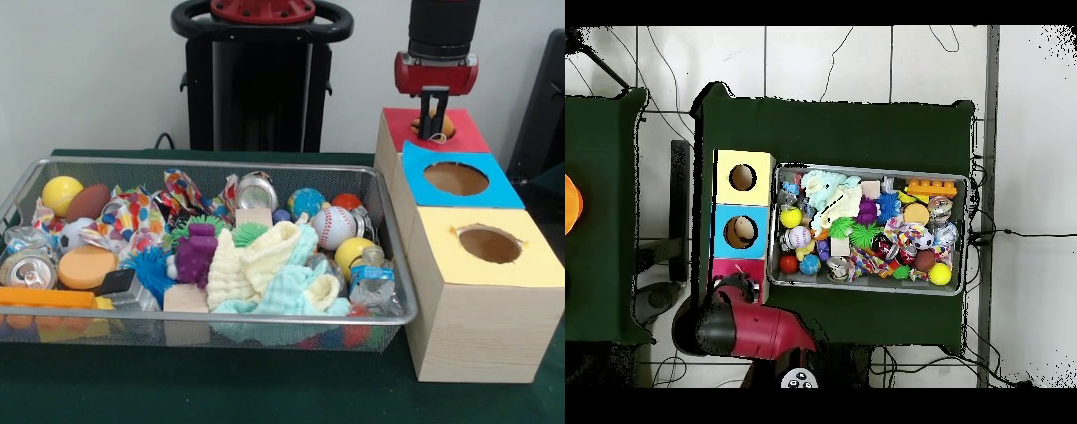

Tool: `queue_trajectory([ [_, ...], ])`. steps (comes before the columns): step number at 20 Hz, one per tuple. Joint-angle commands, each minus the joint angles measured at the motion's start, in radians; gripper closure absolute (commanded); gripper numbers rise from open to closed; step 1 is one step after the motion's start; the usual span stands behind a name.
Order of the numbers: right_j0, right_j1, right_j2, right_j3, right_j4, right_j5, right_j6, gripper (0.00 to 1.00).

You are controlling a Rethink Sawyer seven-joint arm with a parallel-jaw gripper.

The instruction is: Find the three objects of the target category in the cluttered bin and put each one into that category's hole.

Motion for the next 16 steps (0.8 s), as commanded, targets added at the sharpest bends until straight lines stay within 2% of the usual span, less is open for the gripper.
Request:
queue_trajectory([
  [1, -0.055, 0.318, 0.099, -0.011, -0.023, 0.087, 0.118, 1.00],
  [9, -0.078, 0.311, 0.104, 0.007, -0.044, 0.094, 0.100, 1.00],
  [16, -0.111, 0.333, 0.128, 0.034, -0.066, 0.033, 0.099, 1.00],
])
